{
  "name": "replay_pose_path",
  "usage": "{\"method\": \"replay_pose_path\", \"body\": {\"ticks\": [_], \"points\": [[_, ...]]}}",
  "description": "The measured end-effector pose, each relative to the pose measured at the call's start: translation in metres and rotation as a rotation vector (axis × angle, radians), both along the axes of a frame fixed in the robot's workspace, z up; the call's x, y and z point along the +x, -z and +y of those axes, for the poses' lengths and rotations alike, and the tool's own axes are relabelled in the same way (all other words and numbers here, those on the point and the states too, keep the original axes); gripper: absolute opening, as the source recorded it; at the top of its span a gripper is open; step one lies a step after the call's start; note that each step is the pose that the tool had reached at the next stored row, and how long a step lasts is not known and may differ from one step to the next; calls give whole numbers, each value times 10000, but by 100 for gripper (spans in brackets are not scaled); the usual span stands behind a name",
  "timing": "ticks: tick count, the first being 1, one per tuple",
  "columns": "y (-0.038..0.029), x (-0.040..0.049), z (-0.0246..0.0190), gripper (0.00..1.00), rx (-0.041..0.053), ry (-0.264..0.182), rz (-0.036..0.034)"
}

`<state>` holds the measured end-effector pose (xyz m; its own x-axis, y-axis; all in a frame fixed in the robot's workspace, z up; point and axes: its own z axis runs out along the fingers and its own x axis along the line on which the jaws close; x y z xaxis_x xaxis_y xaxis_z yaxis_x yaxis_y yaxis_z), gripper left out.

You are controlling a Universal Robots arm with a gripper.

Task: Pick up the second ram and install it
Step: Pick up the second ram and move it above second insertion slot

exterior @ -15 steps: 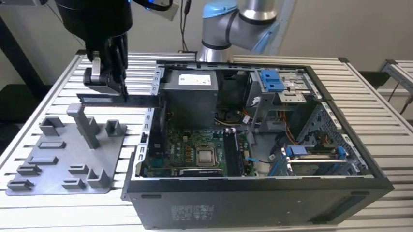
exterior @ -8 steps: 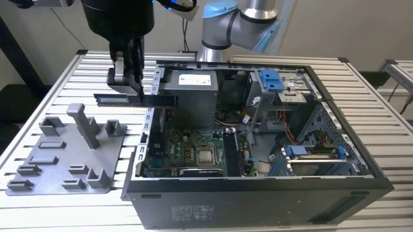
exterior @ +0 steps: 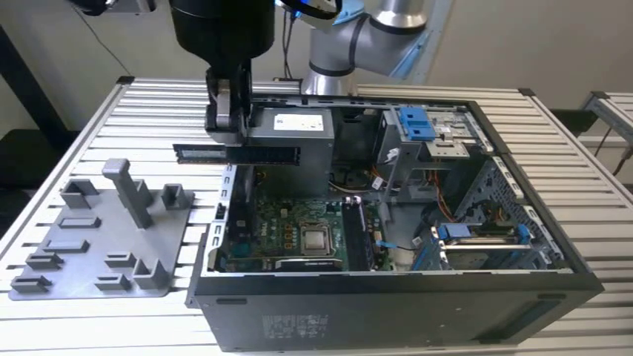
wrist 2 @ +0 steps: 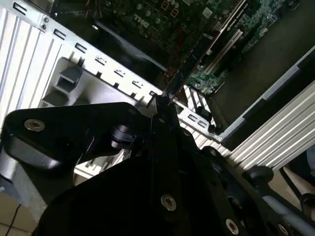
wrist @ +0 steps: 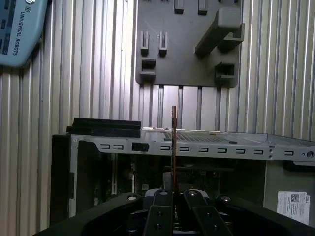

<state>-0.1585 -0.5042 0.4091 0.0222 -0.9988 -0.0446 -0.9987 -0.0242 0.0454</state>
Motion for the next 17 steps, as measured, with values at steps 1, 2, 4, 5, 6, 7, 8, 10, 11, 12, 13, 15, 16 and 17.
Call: {"method": "replay_pose_path", "body": {"ticks": [1,2,4,5,6,7,8,10,11,12,13,15,16,17], "points": [[1,36,0,14,1,-5,0],[0,70,0,14,0,-11,-1],[1,137,0,14,1,-22,0],[1,171,0,14,1,-28,0],[1,200,0,14,1,-32,0],[1,233,0,14,1,-38,-1],[1,267,0,14,1,-43,-1],[1,332,0,14,1,-53,-1],[1,369,0,14,1,-58,-1],[1,406,0,14,1,-63,0],[1,442,0,14,1,-67,-1],[0,515,0,14,0,-75,0],[1,551,0,14,1,-80,0],[0,587,0,14,0,-84,0]]}}
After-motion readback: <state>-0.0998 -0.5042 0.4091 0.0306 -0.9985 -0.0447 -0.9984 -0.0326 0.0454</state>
